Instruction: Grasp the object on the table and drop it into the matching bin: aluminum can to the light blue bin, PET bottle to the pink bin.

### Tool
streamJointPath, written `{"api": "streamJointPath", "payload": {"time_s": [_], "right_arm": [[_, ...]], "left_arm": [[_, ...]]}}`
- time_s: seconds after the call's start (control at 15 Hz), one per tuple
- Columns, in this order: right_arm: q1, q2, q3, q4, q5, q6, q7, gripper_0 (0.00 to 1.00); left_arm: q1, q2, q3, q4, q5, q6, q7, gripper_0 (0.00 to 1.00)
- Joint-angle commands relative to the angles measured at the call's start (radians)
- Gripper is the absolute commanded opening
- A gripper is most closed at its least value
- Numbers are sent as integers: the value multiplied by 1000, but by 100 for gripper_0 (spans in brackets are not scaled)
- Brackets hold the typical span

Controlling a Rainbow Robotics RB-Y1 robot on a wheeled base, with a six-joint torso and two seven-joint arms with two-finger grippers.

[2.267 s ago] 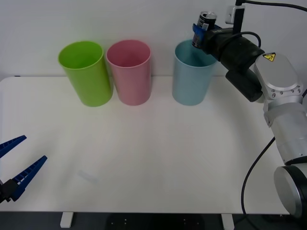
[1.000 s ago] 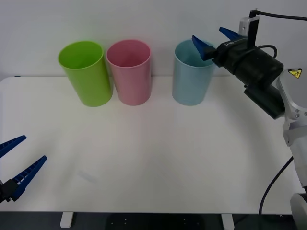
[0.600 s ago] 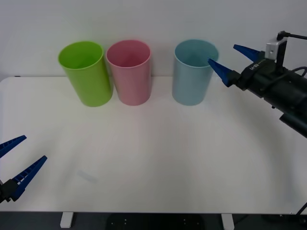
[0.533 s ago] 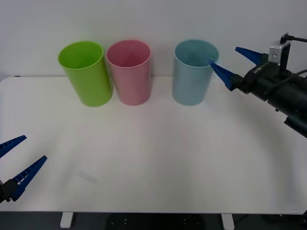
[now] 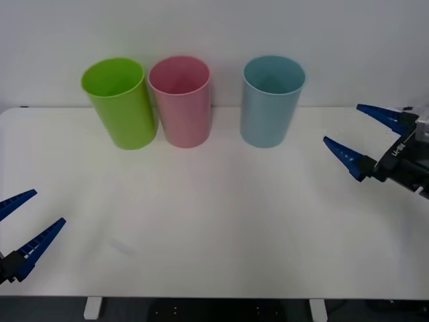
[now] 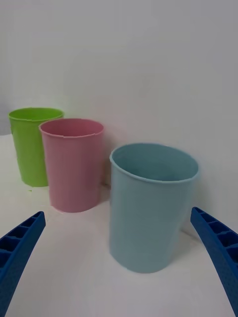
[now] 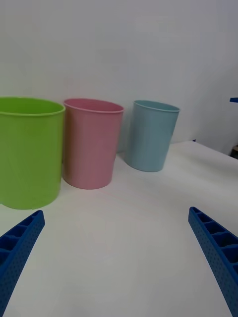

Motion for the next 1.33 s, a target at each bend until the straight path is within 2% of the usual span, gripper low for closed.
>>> {"api": "streamJointPath", "payload": {"time_s": [0.07,0.53,0.8,1.33], "right_arm": [[108,-6,0,-63,-51,7,39,100],[381,-6,35,-224,-140,130,59,100],[506,-7,26,-304,-160,128,62,100],[546,-12,21,-323,-157,82,64,100]], "left_arm": [[0,0,0,0,0,0,0,100],[0,0,0,0,0,0,0,100],[0,0,0,0,0,0,0,100],[0,0,0,0,0,0,0,100]]}}
